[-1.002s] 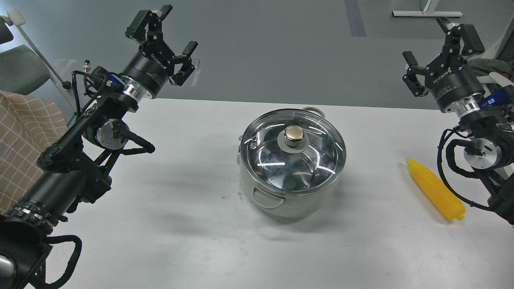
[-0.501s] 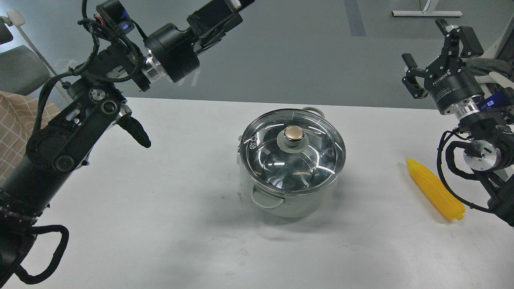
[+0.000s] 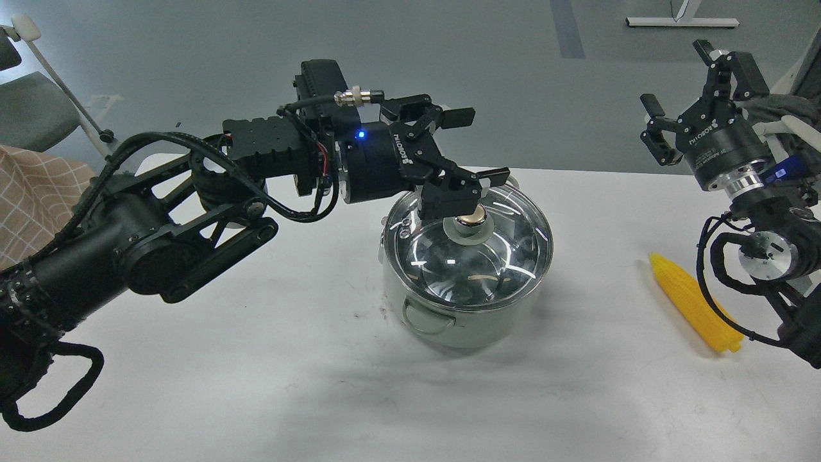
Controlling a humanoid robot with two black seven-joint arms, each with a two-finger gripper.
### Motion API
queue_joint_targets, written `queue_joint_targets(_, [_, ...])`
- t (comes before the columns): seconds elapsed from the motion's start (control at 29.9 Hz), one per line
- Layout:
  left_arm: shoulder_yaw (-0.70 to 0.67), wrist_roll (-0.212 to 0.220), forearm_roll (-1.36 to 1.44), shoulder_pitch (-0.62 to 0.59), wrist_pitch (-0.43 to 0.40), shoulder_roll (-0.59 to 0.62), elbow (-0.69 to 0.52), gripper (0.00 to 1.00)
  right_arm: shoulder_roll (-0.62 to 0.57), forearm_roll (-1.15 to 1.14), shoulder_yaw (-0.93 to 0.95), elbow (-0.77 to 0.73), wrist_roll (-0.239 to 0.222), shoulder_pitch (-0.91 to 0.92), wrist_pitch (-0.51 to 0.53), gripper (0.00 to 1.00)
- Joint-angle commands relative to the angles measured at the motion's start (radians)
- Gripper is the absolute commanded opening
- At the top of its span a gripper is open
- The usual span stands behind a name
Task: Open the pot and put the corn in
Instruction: 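Move the left gripper over the pot and grasp the glass lid's knob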
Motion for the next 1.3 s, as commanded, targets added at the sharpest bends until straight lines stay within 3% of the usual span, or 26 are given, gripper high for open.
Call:
queue_joint_targets(0.0, [0.054, -0.001, 0.008, -0.006, 0.002, -0.007, 0.053, 0.98, 0.003, 0.000, 0.000, 0.001, 0.000, -0.007, 0.000, 1.00])
queue_joint_targets(0.53, [0.102, 0.007, 0.008, 0.008, 0.005, -0.084, 0.182, 0.98, 0.009, 0.000, 0.000, 0.001, 0.000, -0.013, 0.000, 1.00])
queue_joint_targets(1.04, [0.134, 0.013, 0.008, 0.037, 0.006, -0.098, 0.203, 0.95, 0.003, 0.000, 0.001, 0.012, 0.000, -0.020, -0.002, 1.00])
queue_joint_targets(1.17, [0.132, 0.024, 0.008, 0.037, 0.006, -0.098, 0.204, 0.86, 0.003, 0.000, 0.001, 0.012, 0.000, -0.021, -0.002, 1.00])
queue_joint_targets(1.27, [0.132, 0.025, 0.008, 0.037, 0.006, -0.098, 0.205, 0.64, 0.003, 0.000, 0.001, 0.012, 0.000, -0.021, -0.002, 1.00])
